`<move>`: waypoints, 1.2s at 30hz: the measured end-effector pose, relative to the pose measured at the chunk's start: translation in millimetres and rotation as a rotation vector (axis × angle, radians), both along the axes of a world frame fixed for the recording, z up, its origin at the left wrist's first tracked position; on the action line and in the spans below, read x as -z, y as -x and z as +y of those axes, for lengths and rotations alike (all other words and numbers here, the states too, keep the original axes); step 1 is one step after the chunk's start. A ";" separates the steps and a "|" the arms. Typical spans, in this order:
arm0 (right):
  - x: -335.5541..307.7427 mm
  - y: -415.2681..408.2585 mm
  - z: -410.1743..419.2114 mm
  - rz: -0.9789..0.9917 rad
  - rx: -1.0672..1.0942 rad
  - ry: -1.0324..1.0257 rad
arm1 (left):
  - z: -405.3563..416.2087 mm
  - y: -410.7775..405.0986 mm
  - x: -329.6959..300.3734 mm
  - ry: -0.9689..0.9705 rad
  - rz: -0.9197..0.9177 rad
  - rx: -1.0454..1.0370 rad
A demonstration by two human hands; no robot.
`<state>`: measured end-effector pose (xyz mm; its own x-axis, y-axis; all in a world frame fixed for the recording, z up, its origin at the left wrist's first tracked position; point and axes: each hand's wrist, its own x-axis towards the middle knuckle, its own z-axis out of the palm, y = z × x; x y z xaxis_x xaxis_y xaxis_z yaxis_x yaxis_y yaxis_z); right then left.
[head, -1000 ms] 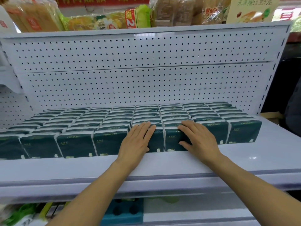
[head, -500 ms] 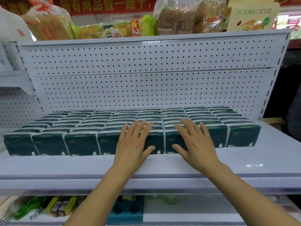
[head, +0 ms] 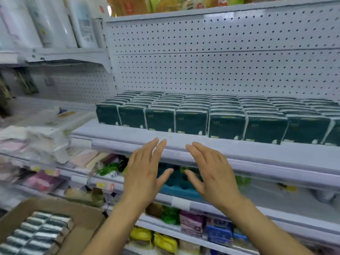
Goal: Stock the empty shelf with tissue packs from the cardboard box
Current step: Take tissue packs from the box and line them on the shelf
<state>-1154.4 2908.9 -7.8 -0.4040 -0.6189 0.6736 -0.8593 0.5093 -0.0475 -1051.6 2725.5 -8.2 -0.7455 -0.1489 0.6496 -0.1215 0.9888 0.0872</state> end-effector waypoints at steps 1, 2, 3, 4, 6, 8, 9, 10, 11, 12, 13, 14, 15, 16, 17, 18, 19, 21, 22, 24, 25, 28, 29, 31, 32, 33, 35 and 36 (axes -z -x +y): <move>4.7 -11.8 -15.9 -0.012 -0.014 -0.031 | -15.1 -15.4 6.0 0.001 -0.029 -0.017; 9.5 -23.7 -32.2 -0.026 -0.026 -0.062 | -30.7 -30.7 12.5 0.003 -0.059 -0.032; 14.4 -36.3 -48.8 -0.038 -0.037 -0.084 | -46.1 -46.5 19.0 0.004 -0.088 -0.048; 19.1 -49.3 -66.7 -0.049 -0.048 -0.097 | -62.3 -62.6 24.9 0.003 -0.116 -0.067; 29.0 -77.3 -104.4 -0.071 -0.067 -0.109 | -96.8 -96.6 35.9 -0.006 -0.178 -0.104; 40.5 -105.9 -143.9 -0.104 -0.086 -0.116 | -132.7 -133.2 44.9 -0.009 -0.241 -0.140; 46.4 -120.4 -163.8 -0.123 -0.099 -0.120 | -151.5 -151.6 48.6 -0.011 -0.269 -0.162; 52.8 -135.7 -183.4 -0.143 -0.113 -0.130 | -170.3 -171.1 52.2 -0.019 -0.299 -0.187; 59.9 -151.1 -202.5 -0.161 -0.125 -0.150 | -188.9 -191.0 55.4 -0.035 -0.332 -0.213; 66.9 -165.8 -220.7 -0.178 -0.134 -0.172 | -207.6 -210.9 59.4 -0.053 -0.352 -0.238; 73.7 -179.3 -238.4 -0.189 -0.142 -0.187 | -226.3 -230.1 64.2 -0.066 -0.365 -0.267; 80.2 -191.7 -255.7 -0.196 -0.151 -0.196 | -245.4 -247.8 70.4 -0.077 -0.383 -0.295; 86.8 -203.3 -272.2 -0.204 -0.161 -0.203 | -263.3 -264.3 76.5 -0.095 -0.405 -0.317; 94.2 -215.7 -288.4 -0.226 -0.167 -0.218 | -280.1 -280.6 84.3 -0.120 -0.428 -0.332; 99.0 -224.8 -299.0 -0.248 -0.165 -0.237 | -291.1 -292.3 90.5 -0.150 -0.434 -0.344; 105.6 -235.1 -312.2 -0.267 -0.161 -0.257 | -303.6 -304.6 99.2 -0.192 -0.443 -0.359; 113.8 -245.0 -326.2 -0.288 -0.162 -0.280 | -315.4 -315.3 108.1 -0.241 -0.464 -0.379; 131.2 -260.4 -349.0 -0.347 -0.188 -0.345 | -333.5 -331.3 127.5 -0.322 -0.508 -0.408; 140.9 -265.1 -360.5 -0.375 -0.209 -0.382 | -343.0 -337.3 138.4 -0.356 -0.532 -0.426; 159.7 -269.8 -382.6 -0.420 -0.246 -0.456 | -361.1 -346.2 161.1 -0.424 -0.584 -0.450; 169.4 -270.3 -394.0 -0.444 -0.257 -0.491 | -369.7 -349.1 172.0 -0.458 -0.610 -0.458; 197.2 -272.7 -430.9 -0.490 -0.261 -0.624 | -395.7 -357.3 205.8 -0.536 -0.693 -0.487; 208.6 -273.2 -444.6 -0.505 -0.268 -0.666 | -404.3 -359.2 217.9 -0.549 -0.725 -0.494; 230.8 -272.7 -472.3 -0.551 -0.295 -0.721 | -421.0 -359.1 242.2 -0.578 -0.771 -0.513; 240.9 -271.1 -486.0 -0.575 -0.306 -0.730 | -429.3 -356.8 253.7 -0.602 -0.783 -0.523; 252.1 -267.7 -499.8 -0.602 -0.308 -0.740 | -438.0 -352.6 264.7 -0.622 -0.789 -0.527; 276.4 -258.8 -525.7 -0.678 -0.304 -0.762 | -457.2 -342.8 289.9 -0.653 -0.818 -0.527; 290.3 -254.1 -538.3 -0.716 -0.308 -0.773 | -466.6 -338.0 303.8 -0.675 -0.830 -0.523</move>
<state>-900.3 2370.7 -298.1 -0.3029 -0.9145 -0.2683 -0.8555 0.3850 -0.3463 -713.7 2258.9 -312.0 -0.6484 -0.6862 -0.3296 -0.7613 0.5870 0.2755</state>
